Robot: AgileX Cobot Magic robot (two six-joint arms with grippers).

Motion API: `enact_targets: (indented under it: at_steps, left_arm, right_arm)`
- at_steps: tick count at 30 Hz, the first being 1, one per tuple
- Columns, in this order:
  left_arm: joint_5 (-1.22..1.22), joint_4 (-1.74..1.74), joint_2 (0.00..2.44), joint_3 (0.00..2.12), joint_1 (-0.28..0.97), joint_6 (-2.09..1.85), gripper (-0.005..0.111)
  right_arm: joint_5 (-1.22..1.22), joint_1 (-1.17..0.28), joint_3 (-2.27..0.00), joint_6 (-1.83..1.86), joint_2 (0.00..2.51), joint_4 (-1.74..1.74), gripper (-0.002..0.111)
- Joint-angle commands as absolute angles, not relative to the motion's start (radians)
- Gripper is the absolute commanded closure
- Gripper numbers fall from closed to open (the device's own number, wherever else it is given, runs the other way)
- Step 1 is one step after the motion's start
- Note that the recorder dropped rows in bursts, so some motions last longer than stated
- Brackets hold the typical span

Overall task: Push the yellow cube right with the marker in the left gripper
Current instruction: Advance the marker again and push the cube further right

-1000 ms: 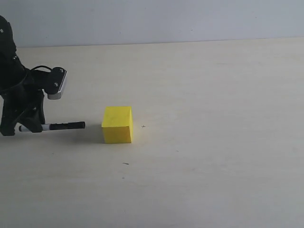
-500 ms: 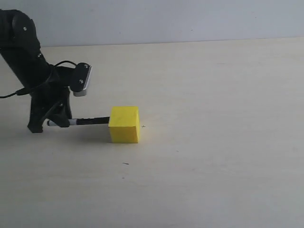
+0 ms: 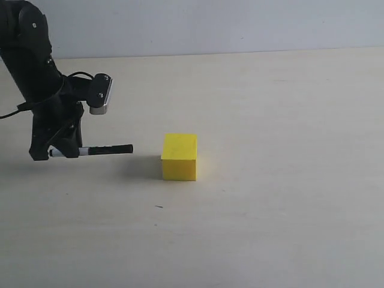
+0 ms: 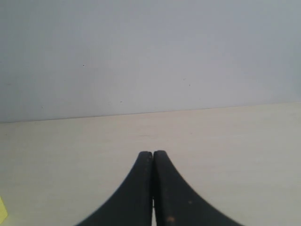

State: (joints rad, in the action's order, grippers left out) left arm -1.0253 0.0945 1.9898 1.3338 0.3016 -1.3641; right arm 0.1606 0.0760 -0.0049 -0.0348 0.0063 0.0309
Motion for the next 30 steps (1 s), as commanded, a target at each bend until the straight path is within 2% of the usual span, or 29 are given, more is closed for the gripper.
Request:
enact_targets:
  at_steps: [1,7,23,30]
  left_arm:
    - [-1.055,0.099,1.99,1.338,0.311,-1.373,0.107]
    - [-1.016,0.099,1.99,1.338,0.352,-1.386,0.107]
    - [-1.012,0.106,1.99,1.338,0.328,-1.364,0.107]
    - [-0.946,0.189,2.072,1.336,0.328,-1.45,0.107]
  right_arm:
    - [0.153,0.081,0.0,-0.031,0.0,0.027,0.108]
    - [0.153,0.081,0.0,-0.029,0.0,0.027,0.108]
    - [0.153,0.081,0.0,-0.029,0.0,0.027,0.108]
    - [0.153,0.081,0.0,-0.03,0.0,0.027,0.108]
